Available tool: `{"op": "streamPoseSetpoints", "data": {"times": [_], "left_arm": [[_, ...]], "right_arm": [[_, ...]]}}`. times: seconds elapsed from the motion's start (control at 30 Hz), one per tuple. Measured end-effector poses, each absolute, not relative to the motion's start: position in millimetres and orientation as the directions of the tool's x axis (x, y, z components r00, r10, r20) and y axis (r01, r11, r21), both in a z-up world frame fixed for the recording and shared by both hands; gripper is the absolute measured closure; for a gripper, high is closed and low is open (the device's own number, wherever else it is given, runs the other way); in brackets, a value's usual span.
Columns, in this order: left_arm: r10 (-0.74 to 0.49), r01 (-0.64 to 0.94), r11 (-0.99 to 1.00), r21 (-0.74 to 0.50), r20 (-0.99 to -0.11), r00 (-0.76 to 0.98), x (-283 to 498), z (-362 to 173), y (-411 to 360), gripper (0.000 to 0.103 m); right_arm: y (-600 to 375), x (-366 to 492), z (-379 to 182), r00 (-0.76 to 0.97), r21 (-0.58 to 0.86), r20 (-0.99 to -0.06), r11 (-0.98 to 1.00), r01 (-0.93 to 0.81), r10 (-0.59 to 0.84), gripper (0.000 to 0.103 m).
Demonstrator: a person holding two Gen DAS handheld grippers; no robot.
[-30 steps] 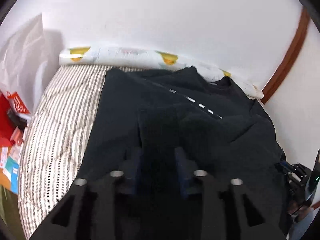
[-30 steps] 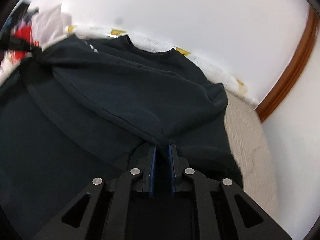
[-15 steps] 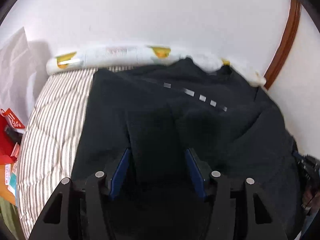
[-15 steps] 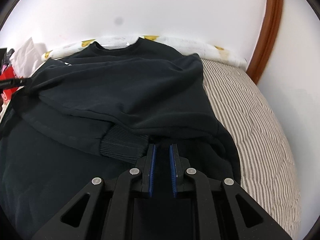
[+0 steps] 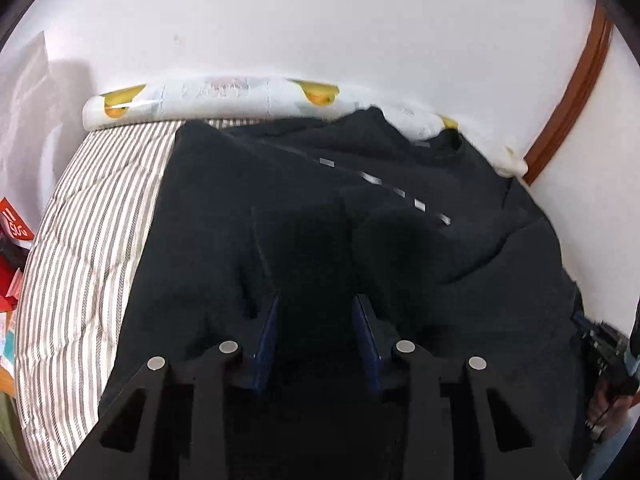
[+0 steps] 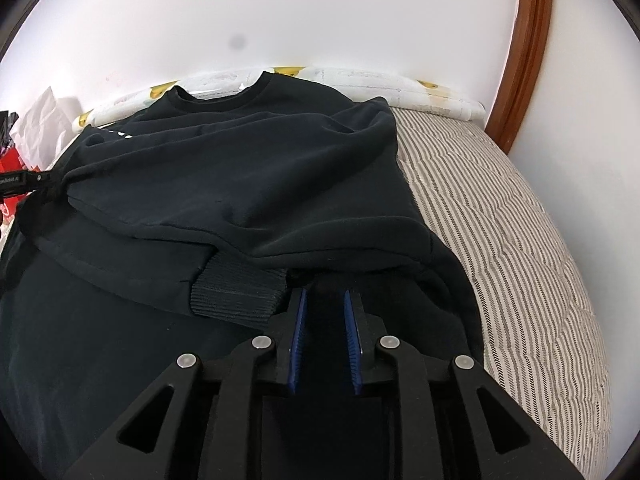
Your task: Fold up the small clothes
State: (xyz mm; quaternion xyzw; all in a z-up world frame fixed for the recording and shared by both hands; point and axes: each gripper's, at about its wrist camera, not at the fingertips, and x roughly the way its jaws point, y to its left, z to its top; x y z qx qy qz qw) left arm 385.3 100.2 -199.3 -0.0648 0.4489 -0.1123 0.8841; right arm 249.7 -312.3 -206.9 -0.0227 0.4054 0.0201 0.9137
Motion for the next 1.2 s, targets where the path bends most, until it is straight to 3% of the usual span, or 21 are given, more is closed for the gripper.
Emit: {"op": "streamPoseSetpoints", "data": {"times": [0.27,0.33,0.4,0.7,0.97,1.2], "left_arm": [[-0.264,0.111,0.963,-0.245,-0.777,0.572,403,-207,98,0.066],[-0.227,0.095,0.973,-0.212,-0.781,0.581,405,-206,97,0.083],[-0.235,0.094,0.97,-0.224,-0.772,0.591,400,-199,101,0.09],[-0.205,0.027,0.963,-0.267,-0.668,0.715,346,-142,157,0.092],[-0.137,-0.012,0.982,-0.187,-0.759,0.636,346,-180,153,0.091],[-0.104,-0.019,0.989,-0.15,-0.767,0.633,335,-179,148,0.083]], "right_arm": [[-317,248,-203,0.672,-0.028,-0.741,0.999,-0.032,0.001,0.082],[-318,246,-197,0.681,-0.025,-0.732,0.999,-0.024,-0.002,0.082],[-318,245,-191,0.69,-0.019,-0.724,1.0,-0.019,0.0,0.081],[-320,277,-174,0.716,-0.012,-0.696,0.999,0.053,-0.047,0.074],[-316,297,-207,0.638,-0.077,-0.761,0.993,0.089,-0.116,0.07],[-323,281,-192,0.652,-0.051,-0.753,0.995,0.082,-0.092,0.061]]}}
